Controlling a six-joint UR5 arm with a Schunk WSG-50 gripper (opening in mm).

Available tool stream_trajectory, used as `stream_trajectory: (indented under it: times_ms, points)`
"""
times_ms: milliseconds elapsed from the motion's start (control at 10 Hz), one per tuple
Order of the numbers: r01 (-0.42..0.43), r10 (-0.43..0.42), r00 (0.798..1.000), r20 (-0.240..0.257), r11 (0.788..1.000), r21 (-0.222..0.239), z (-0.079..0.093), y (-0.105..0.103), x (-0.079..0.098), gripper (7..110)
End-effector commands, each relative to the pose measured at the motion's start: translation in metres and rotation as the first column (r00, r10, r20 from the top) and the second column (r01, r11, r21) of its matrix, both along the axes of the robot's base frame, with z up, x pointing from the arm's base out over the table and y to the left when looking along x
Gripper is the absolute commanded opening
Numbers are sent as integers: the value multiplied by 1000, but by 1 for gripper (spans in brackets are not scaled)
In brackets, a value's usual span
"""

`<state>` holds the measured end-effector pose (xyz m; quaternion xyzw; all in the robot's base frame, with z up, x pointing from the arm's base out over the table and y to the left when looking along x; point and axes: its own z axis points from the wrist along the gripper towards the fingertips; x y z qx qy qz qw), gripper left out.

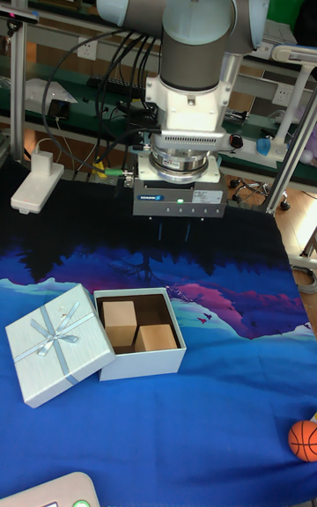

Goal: Take everything out of the gift box

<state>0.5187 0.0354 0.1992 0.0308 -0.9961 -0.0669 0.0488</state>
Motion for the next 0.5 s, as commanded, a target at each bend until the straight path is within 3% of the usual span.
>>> stream_trajectory:
  times_ms: [0, 400]
  points:
    - [-20, 20, 1000, 16, 1000, -6, -1, -4, 3, 7]
    - [-31, 34, 997, 68, 999, -38, -4, -14, 16, 7]
